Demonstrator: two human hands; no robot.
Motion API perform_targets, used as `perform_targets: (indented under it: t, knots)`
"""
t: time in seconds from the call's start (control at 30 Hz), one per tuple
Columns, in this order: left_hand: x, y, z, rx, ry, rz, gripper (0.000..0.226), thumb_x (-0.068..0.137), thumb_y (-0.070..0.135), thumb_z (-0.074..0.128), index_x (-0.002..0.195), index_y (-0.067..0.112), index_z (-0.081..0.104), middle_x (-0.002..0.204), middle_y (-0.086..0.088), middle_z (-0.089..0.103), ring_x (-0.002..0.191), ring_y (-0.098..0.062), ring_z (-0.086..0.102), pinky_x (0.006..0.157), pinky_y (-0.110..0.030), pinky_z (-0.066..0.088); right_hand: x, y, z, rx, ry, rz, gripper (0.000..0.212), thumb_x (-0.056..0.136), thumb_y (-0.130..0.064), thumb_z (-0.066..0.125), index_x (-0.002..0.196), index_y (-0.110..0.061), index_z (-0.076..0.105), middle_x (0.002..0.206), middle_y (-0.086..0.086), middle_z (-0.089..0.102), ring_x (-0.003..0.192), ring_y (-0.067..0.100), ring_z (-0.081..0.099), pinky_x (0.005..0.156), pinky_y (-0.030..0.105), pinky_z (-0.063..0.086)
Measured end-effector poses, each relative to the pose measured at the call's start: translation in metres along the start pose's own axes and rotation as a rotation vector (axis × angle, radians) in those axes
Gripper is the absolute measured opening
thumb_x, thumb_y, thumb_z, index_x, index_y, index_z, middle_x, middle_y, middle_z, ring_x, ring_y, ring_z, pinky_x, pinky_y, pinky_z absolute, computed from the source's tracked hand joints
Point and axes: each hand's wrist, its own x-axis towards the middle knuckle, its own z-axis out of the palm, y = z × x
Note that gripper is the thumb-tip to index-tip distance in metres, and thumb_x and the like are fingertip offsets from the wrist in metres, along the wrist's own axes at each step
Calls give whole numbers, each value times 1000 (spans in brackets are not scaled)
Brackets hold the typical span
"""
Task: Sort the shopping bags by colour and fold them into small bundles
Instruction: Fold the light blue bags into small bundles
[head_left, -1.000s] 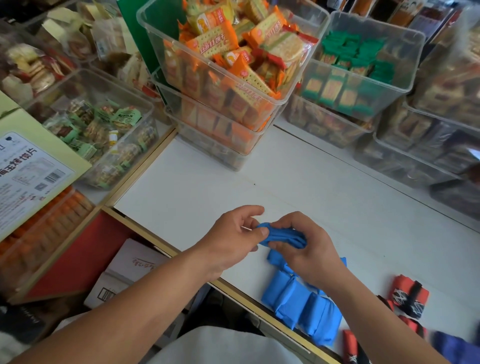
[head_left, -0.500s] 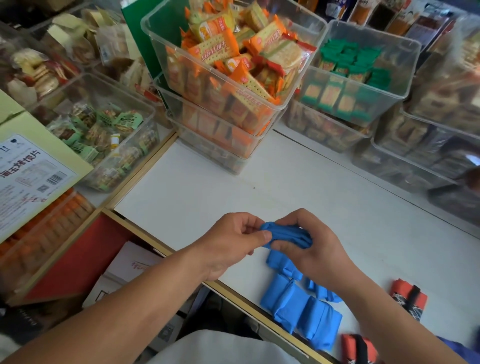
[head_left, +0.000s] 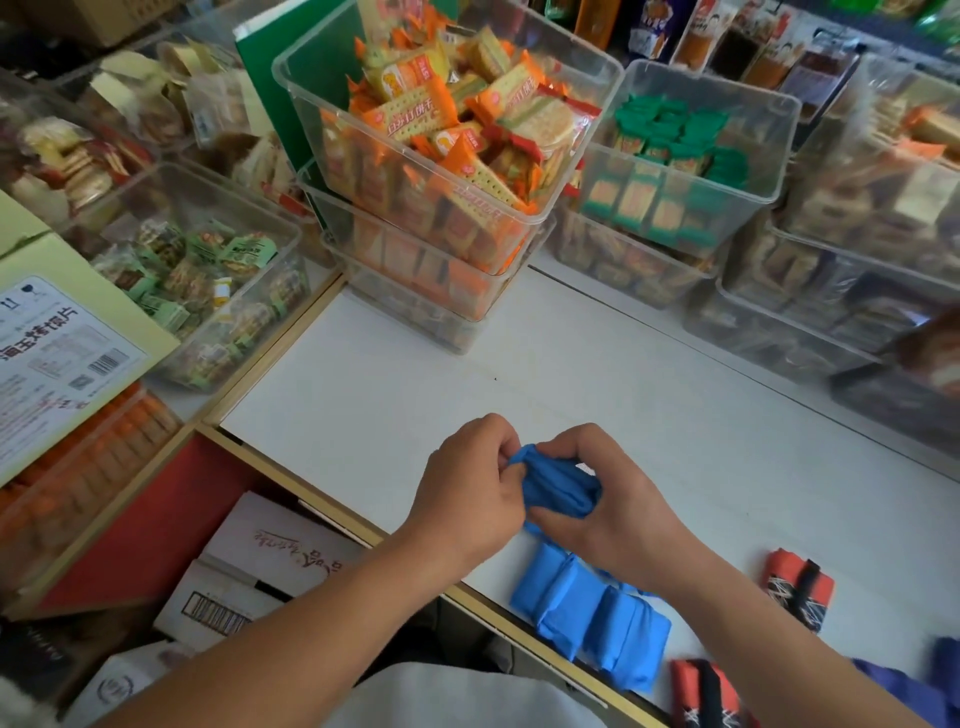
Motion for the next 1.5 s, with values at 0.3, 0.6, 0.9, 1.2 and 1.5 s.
perform_targets:
  t: [0.3, 0.6, 0.9, 1.2, 1.5]
  knots:
    - [-14, 24, 4, -522, -30, -295, 10, 93, 6, 71, 99, 15, 70, 92, -3, 74, 82, -13, 73, 75, -31, 63, -15, 17, 12, -102, 254, -181, 33, 80, 7, 78, 107, -7, 65, 102, -1, 54, 94, 9, 59, 78, 11, 44]
    - [-27, 57, 26, -655, 45, -256, 29, 100, 6, 58, 106, 31, 72, 98, 7, 75, 90, -3, 70, 79, -21, 58, -14, 11, 4, -72, 464, -163, 31, 77, 9, 78, 95, -11, 63, 93, -3, 55, 86, 7, 58, 72, 9, 44]
    - [-19, 62, 20, -648, 33, -250, 3, 95, 22, 71, 94, 21, 74, 88, -4, 75, 80, -12, 70, 59, -22, 52, -20, 15, -20, -95, 342, -270, 29, 79, 5, 80, 97, -8, 61, 95, 1, 53, 86, 12, 58, 72, 13, 43]
    - [-1, 55, -3, -518, -84, -186, 15, 99, 18, 65, 94, 12, 77, 93, -14, 72, 75, -8, 64, 65, -29, 62, -20, 2, -39, 230, 315, 36, 40, 73, -9, 91, 104, -24, 72, 92, -15, 74, 83, 3, 71, 68, 17, 55]
    - [19, 49, -17, -447, -292, -356, 30, 92, 44, 72, 95, 15, 78, 86, 0, 68, 75, -11, 55, 63, -26, 45, -5, 11, -40, -170, 247, -337, 35, 78, -9, 89, 107, -16, 71, 100, -7, 61, 89, 15, 64, 75, 23, 50]
